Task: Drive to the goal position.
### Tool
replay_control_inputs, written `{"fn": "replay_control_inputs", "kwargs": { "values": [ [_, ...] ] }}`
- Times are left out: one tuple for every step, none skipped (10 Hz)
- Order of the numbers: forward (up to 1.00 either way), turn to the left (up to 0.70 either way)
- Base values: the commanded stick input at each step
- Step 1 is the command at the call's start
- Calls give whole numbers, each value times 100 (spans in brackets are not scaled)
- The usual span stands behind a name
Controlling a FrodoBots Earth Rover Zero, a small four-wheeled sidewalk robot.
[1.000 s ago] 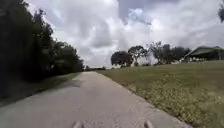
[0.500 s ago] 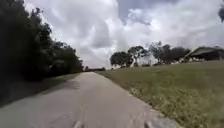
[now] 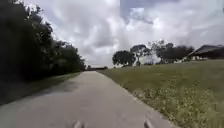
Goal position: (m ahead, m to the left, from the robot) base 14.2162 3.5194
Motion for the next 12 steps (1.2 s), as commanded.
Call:
{"fn": "replay_control_inputs", "kwargs": {
  "values": [
    [70, 28],
    [70, 9],
    [70, 0],
    [70, 0],
    [70, 0],
    [70, 0],
    [70, 0],
    [70, 0],
    [70, 7],
    [70, 25],
    [70, 7],
    [70, 1]
  ]
}}
